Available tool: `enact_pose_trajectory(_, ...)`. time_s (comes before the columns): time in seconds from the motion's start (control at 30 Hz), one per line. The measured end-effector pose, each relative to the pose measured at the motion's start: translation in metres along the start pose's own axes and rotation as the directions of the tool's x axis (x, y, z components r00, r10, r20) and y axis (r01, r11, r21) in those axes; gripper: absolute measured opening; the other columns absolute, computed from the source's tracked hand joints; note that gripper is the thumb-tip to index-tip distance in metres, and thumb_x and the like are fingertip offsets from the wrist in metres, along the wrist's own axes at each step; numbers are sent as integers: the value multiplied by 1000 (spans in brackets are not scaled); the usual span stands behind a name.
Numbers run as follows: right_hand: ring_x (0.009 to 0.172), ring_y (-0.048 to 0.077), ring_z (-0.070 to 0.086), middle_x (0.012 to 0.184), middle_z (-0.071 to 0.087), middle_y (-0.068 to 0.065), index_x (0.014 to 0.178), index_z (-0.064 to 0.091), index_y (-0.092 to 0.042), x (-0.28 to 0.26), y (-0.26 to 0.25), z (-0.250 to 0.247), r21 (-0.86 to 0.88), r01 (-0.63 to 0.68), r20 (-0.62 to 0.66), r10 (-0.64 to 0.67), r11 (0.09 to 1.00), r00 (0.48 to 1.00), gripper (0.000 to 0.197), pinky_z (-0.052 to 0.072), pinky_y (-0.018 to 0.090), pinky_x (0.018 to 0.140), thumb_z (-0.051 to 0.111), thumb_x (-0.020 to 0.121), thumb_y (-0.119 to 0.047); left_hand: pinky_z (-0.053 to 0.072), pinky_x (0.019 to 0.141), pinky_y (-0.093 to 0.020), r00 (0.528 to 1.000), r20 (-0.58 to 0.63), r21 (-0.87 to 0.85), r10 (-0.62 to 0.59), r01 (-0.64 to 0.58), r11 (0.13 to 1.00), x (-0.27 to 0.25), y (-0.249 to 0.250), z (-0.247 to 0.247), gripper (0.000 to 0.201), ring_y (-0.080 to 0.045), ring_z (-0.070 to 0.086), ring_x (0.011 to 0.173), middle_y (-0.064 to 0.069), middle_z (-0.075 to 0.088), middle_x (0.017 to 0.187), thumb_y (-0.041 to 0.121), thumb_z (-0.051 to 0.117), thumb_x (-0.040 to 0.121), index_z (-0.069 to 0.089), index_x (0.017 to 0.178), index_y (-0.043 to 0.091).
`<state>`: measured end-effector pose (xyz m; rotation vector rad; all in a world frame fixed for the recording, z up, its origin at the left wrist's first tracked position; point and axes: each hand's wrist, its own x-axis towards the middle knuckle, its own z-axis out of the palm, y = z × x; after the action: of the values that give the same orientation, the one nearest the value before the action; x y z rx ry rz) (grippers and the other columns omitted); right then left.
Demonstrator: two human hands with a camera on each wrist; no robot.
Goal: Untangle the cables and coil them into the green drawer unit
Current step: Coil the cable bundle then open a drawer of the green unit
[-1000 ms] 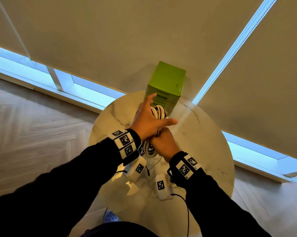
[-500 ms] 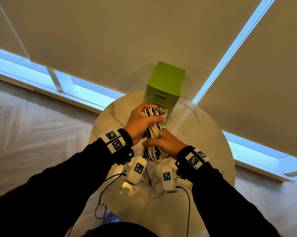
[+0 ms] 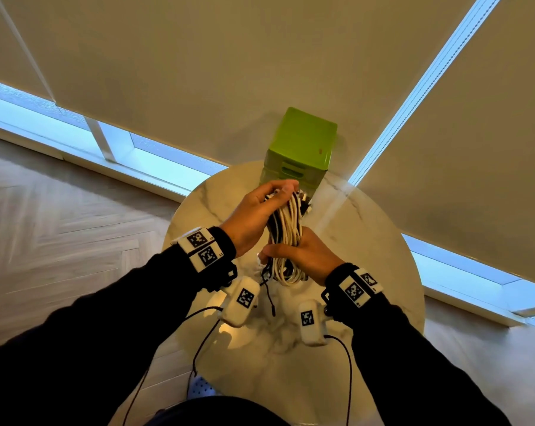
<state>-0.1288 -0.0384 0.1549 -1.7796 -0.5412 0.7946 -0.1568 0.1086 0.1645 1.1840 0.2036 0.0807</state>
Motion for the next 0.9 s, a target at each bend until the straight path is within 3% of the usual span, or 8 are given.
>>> enact_pose_trajectory(0.17, 84, 36, 69, 91, 69, 26, 96, 68, 3, 3, -14, -13, 403, 79, -190, -2, 912, 982, 7, 58, 48, 81, 64, 90, 0, 37, 114, -30, 984, 149, 189, -94, 65, 980, -10, -23, -25, 81, -12, 42, 141, 4, 43, 154, 45, 71, 87, 30, 153, 23)
enact_pose_trajectory(0.3, 91, 35, 69, 96, 70, 23, 93, 67, -2, 4, -24, -13, 581, 132, -176, -34, 803, 984, 6, 56, 48, 87, 63, 88, 0, 47, 103, -21, 892, 393, 564, -222, -44, 824, -21, -39, -34, 65, 0, 58, 122, 16, 63, 130, 32, 82, 82, 50, 139, 30)
enact_pose_trajectory(0.4, 88, 34, 70, 89, 71, 19, 93, 64, -4, 5, -26, -2, 680, 154, -153, -66, 717, 986, 9, 57, 45, 84, 62, 87, 2, 53, 100, -38, 943, 312, 691, -117, -141, 709, -17, -40, -37, 48, -6, 66, 106, 11, 70, 114, 53, 72, 81, 60, 124, 34)
enact_pose_trajectory(0.5, 69, 24, 66, 76, 65, 11, 88, 63, -6, 8, -30, -1, 743, 94, -116, -12, 662, 993, 6, 57, 36, 69, 61, 83, -2, 53, 88, -37, 933, 358, 778, -42, -273, 566, -12, -34, -42, 24, -8, 64, 95, 13, 65, 101, 39, 70, 88, 58, 109, 35)
enact_pose_trajectory(0.6, 63, 22, 62, 70, 61, 9, 80, 63, -7, 12, -30, -5, 750, 73, -171, 87, 658, 981, 1, 55, 35, 65, 62, 80, -6, 47, 81, -33, 950, 298, 823, 97, -307, 477, -8, -34, -48, 34, -19, 60, 101, 9, 56, 102, 29, 79, 81, 54, 104, 34)
enact_pose_trajectory(0.7, 62, 27, 63, 70, 59, 15, 81, 62, -2, 15, -29, -11, 583, 115, -330, 106, 804, 938, 3, 54, 36, 62, 62, 84, -2, 42, 97, -26, 974, 191, 790, 125, -228, 570, -13, -39, -54, 64, -11, 47, 118, 8, 46, 127, 40, 87, 73, 48, 123, 34)
enact_pose_trajectory(0.8, 61, 30, 65, 68, 61, 19, 86, 62, 4, 20, -24, -18, 415, 165, -463, 52, 895, 885, 4, 55, 37, 58, 64, 86, 0, 44, 88, -22, 983, 138, 674, 123, -184, 715, -25, -39, -51, 48, -5, 52, 98, 8, 56, 110, 58, 75, 79, 57, 111, 27)
enact_pose_trajectory(0.9, 63, 33, 66, 66, 62, 18, 85, 63, 2, 22, -24, -16, 399, 223, -504, 10, 889, 864, 4, 57, 43, 63, 66, 86, 1, 47, 80, -34, 962, 162, 476, -220, 119, 871, -33, -36, -36, 69, -12, 62, 81, -5, 66, 89, 71, 29, 90, 67, 98, 13)
